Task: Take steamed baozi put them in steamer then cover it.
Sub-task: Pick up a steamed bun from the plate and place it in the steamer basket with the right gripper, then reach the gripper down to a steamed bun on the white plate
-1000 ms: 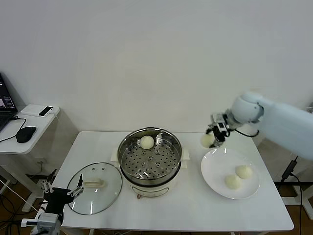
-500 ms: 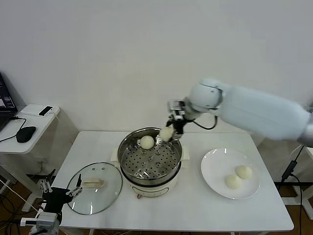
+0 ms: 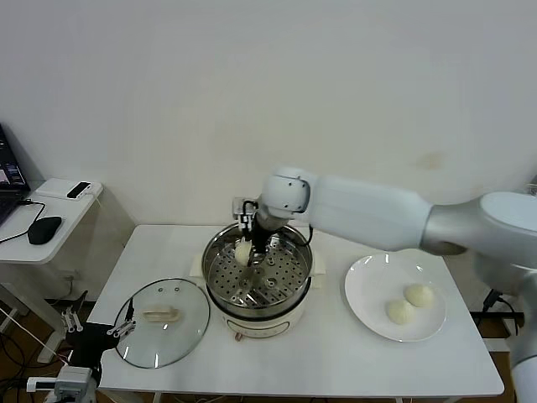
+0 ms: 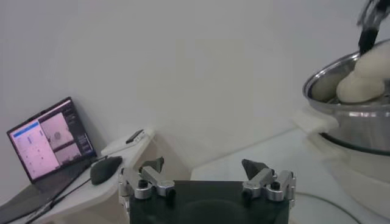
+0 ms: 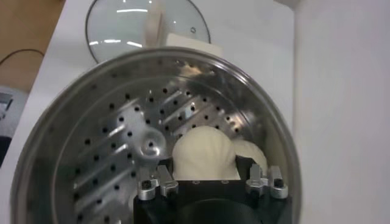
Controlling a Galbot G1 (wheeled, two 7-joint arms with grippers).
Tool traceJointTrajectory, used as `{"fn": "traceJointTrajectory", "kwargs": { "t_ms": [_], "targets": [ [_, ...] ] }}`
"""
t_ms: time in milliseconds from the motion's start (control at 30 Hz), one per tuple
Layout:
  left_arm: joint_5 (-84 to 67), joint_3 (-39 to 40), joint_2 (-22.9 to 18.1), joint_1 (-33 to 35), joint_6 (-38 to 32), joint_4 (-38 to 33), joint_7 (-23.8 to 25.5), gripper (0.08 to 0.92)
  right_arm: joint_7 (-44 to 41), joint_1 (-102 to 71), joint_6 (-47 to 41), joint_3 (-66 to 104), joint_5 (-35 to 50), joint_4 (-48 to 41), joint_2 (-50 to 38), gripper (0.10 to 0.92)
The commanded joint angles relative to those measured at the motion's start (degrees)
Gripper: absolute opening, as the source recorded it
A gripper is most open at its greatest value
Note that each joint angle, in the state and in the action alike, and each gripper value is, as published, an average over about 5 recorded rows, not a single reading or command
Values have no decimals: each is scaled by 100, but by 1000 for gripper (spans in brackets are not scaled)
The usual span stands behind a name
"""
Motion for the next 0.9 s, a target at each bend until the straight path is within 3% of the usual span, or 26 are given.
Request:
{"fn": "traceJointTrajectory", "kwargs": {
  "t_ms": [33,300,533,900],
  "targets": [
    [-1,-33,-12,13,-5,-17,1,823,181,-307,-175,-10,111,-490,624,636],
    [-7,-51,13,-8,-6,-4,6,823,165,-328,-175,-20,108,-557,729,645],
    [-4,-35,6,-20,-2,-11,8,823,-59,-230,-194,-34,-22,-428,584,793],
    [-11,-42,69,-50,12,-34,23,823,-976,843,243,-94,-266,532,-605,823]
  ]
}}
